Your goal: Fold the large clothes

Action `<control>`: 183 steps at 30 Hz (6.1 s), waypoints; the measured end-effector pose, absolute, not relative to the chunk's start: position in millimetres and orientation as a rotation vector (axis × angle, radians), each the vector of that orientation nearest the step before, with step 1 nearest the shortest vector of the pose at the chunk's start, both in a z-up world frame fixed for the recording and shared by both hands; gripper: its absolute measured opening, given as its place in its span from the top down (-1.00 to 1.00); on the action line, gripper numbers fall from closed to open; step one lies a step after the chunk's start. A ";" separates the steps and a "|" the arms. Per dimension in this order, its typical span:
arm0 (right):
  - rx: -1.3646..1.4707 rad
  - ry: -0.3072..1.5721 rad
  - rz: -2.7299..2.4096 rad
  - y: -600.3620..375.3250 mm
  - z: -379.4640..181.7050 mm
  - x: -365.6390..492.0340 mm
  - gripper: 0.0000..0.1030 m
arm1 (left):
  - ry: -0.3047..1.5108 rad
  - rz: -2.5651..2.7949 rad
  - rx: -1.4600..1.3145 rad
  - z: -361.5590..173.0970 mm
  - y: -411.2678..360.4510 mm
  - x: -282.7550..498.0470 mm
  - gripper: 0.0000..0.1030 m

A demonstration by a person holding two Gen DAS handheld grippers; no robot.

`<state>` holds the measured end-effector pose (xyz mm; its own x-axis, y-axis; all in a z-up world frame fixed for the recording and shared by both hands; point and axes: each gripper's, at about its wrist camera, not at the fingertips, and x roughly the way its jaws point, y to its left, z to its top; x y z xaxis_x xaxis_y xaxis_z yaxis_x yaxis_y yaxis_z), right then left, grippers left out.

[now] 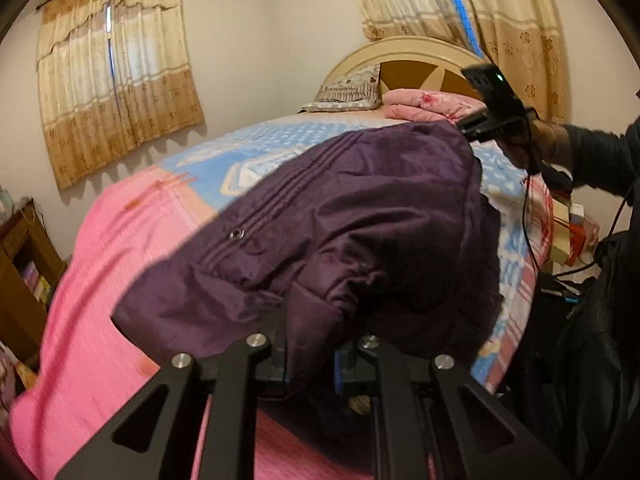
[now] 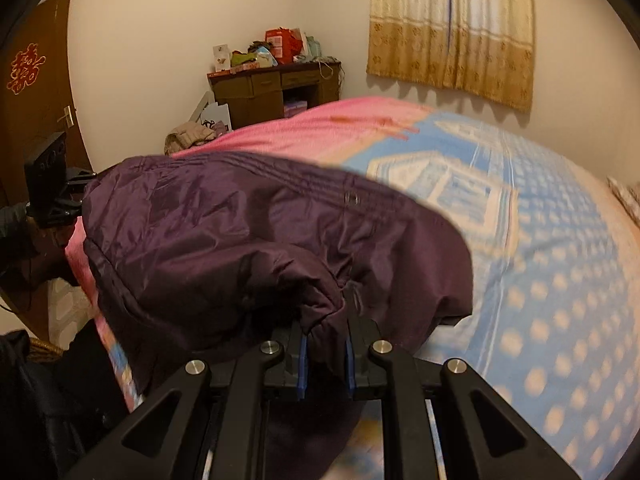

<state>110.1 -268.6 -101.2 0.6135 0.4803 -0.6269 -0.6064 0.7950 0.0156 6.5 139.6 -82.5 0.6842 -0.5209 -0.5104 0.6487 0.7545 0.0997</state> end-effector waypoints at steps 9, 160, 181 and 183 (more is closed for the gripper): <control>-0.157 0.709 0.614 -270.1 -163.6 90.4 0.74 | 0.504 -0.637 0.362 -122.1 132.2 -21.4 0.67; 0.062 0.530 0.406 -154.8 -138.0 116.2 -0.60 | 0.677 -0.390 -0.674 -163.6 250.5 2.1 -0.88; -0.127 0.648 0.352 -125.9 -162.7 116.3 -0.72 | 0.642 -0.556 -0.762 -199.0 233.0 31.8 -0.27; -0.160 0.671 0.336 -120.1 -172.8 120.1 -0.75 | 0.638 -0.578 -0.755 -201.8 225.6 37.1 -0.33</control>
<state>120.1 -120.1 -172.8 0.7318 0.2533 -0.6327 -0.3554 0.9340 -0.0373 37.1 225.6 -201.8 0.6684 -0.6754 -0.3116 0.2442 0.5950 -0.7657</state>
